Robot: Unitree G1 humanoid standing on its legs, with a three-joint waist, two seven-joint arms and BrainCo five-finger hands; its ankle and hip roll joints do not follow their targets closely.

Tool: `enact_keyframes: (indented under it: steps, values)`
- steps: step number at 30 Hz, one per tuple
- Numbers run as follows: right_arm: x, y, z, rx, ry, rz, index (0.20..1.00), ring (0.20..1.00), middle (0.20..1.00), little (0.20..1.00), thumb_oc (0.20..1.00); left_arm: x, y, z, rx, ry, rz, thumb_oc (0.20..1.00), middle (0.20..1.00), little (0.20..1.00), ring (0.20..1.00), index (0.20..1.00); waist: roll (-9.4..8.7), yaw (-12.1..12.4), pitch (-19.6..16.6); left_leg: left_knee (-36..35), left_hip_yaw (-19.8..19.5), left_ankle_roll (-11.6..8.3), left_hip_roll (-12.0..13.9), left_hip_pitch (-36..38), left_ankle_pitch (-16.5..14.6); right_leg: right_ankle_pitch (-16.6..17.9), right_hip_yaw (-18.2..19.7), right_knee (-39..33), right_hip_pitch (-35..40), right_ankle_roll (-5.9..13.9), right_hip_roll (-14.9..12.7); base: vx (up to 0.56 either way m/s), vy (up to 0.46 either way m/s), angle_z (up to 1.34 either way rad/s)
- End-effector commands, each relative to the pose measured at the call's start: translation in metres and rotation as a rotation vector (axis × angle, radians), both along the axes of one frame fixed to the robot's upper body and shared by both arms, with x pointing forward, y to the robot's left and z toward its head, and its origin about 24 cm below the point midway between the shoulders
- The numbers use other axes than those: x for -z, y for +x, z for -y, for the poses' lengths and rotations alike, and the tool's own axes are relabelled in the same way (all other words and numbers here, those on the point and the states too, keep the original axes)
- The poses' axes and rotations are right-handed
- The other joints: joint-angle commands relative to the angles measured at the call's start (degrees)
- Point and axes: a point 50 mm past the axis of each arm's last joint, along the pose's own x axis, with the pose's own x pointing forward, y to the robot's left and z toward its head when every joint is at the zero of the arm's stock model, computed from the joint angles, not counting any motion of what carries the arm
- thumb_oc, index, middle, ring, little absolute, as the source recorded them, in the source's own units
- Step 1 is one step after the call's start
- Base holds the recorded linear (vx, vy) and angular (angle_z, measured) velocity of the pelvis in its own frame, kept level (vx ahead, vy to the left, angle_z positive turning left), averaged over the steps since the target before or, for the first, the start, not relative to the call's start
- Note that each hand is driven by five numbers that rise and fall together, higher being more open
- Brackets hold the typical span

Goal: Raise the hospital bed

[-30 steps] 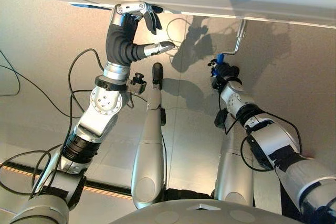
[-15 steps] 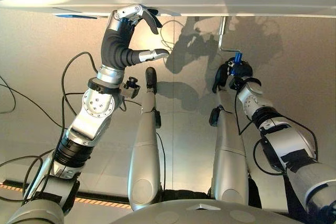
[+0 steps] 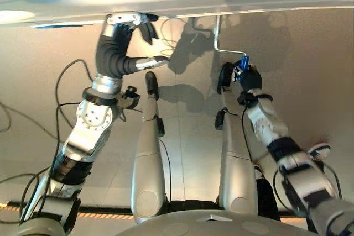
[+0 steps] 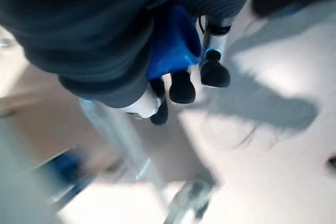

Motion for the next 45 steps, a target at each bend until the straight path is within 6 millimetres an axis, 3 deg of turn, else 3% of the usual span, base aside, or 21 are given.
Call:
enact_keyframes:
  steps: [1,2,3,9,16,21,25,30,31,33,38,41,45]
  values:
    - [-0.046,-0.031,0.055,0.13,0.223,0.308,0.2,0.2,0.2,0.2,0.2,-0.029,-0.025,-0.008,0.014,-0.026,0.184,1.0,1.0,1.0,1.0,1.0,-1.4,-1.71,-1.29,1.21,-0.43,0.52,2.07,1.93,0.32,-5.0,-1.93,4.24,1.61,3.45,2.35,0.0,0.0,0.0]
    - [-0.054,-0.041,0.042,0.029,0.22,0.346,0.2,0.2,0.2,0.2,0.2,-0.028,-0.029,-0.009,0.012,-0.011,0.179,1.0,1.0,1.0,1.0,1.0,-1.77,-1.7,-1.29,1.42,-0.7,0.53,1.84,1.42,0.32,-4.68,-2.33,3.91,1.96,3.5,2.1,0.0,0.0,0.0]
    - [-0.054,-0.041,0.042,0.028,0.22,0.345,0.2,0.2,0.2,0.2,0.2,-0.028,-0.029,-0.01,0.012,-0.011,0.179,1.0,1.0,1.0,1.0,1.0,-1.76,-1.76,-1.29,1.45,-0.73,0.53,1.83,1.44,0.32,-4.68,-2.36,3.89,2.02,3.51,2.09,-0.02,0.046,0.05]
    - [-0.084,-0.057,-0.003,-0.308,0.167,0.427,0.2,0.2,0.2,0.2,0.2,-0.027,-0.035,-0.008,0.042,0.009,0.173,1.0,1.0,1.0,1.0,1.0,-2.72,-0.86,-1.29,2.16,-2.1,0.55,0.98,0.19,0.32,-3.89,-3.97,2.61,4.04,3.53,0.64,0.0,0.045,0.07]
    - [-0.103,-0.055,-0.045,-0.545,0.158,0.455,0.2,0.2,0.2,0.2,0.2,-0.025,-0.036,-0.005,0.113,-0.058,0.139,1.0,1.0,1.0,1.0,1.0,-2.6,1.14,-1.29,2.64,-3.59,1.1,-0.4,-0.6,0.1,-3.12,-5.41,1.03,6.46,3.62,-1.04,0.01,0.071,0.14]
    - [-0.129,-0.031,-0.095,-0.625,0.083,0.501,0.2,0.2,0.2,0.2,0.2,-0.025,-0.032,0.002,0.168,-0.11,0.129,1.0,1.0,1.0,1.0,1.0,-1.26,4.88,-1.29,4.09,-5.58,1.94,-2.66,-1.29,-0.81,-2.53,-7.31,-0.58,9.63,4.11,-3.09,0.02,0.08,0.13]
    - [-0.137,-0.011,-0.111,-0.57,0.064,0.484,0.2,0.2,0.2,0.2,0.2,-0.026,-0.031,0.005,0.195,-0.147,0.127,1.0,1.0,1.0,1.0,1.0,-0.18,6.79,-1.29,4.91,-6.38,2.25,-3.56,-1.99,-1.22,-2.48,-8.13,-1.33,10.7,4.21,-3.75,0.02,0.039,0.18]
    - [-0.125,0.036,-0.128,-0.384,0.024,0.331,0.2,0.2,0.2,0.2,0.2,-0.026,-0.028,0.011,0.247,-0.213,0.113,1.0,1.0,1.0,1.0,1.0,1.94,10.5,-1.29,6.29,-8.12,2.67,-5.3,-3.33,-1.85,-2.97,-9.76,-1.63,12.26,4.38,-4.82,0.03,0.032,0.12]
    - [-0.125,0.036,-0.128,-0.384,0.024,0.332,0.2,0.2,0.2,0.2,0.2,-0.026,-0.028,0.011,0.247,-0.213,0.113,1.0,1.0,1.0,1.0,1.0,1.94,10.48,-1.29,6.32,-8.17,2.66,-5.3,-3.36,-1.86,-2.97,-9.81,-1.65,12.27,4.38,-4.81,0.03,0.032,0.17]
    - [-0.111,0.056,-0.126,-0.3,-0.001,0.231,0.2,0.2,0.2,0.2,0.2,-0.025,-0.026,0.013,0.266,-0.232,0.105,1.0,1.0,1.0,1.0,1.0,2.75,11.58,-1.29,6.77,-8.62,2.84,-5.82,-3.7,-2.08,-3.17,-10.08,-1.51,12.51,4.35,-5.05,0.02,0.031,0.16]
    - [-0.077,0.101,-0.087,-0.002,-0.042,-0.053,0.2,0.2,0.2,0.2,0.2,-0.031,-0.026,0.019,0.324,-0.254,0.122,1.0,1.0,1.0,1.0,1.0,5.2,14.02,-1.29,7.5,-8.82,3.13,-6.46,-4.58,-2.69,-3.87,-10.17,-0.82,12.04,4.35,-5.44,0.02,0.043,0.11]
    - [-0.054,0.11,-0.046,0.153,-0.135,-0.201,0.2,0.2,0.2,0.2,0.2,-0.029,-0.023,0.026,0.347,-0.247,0.105,1.0,1.0,1.0,1.0,1.0,6.37,14.43,-1.29,7.83,-8.65,3.36,-6.58,-5.12,-2.97,-4.48,-9.48,0.23,10.51,4.24,-5.49,0.02,0.05,0.12]
    - [-0.03,0.106,0.006,0.32,-0.226,-0.331,0.2,0.2,0.2,0.2,0.2,-0.03,-0.022,0.031,0.358,-0.225,0.108,1.0,1.0,1.0,1.0,1.0,7.45,13.88,-1.29,8.58,-7.9,3.6,-6.43,-6.11,-3.27,-4.98,-8.07,1.68,8.07,4.05,-5.35,0.01,0.045,0.05]
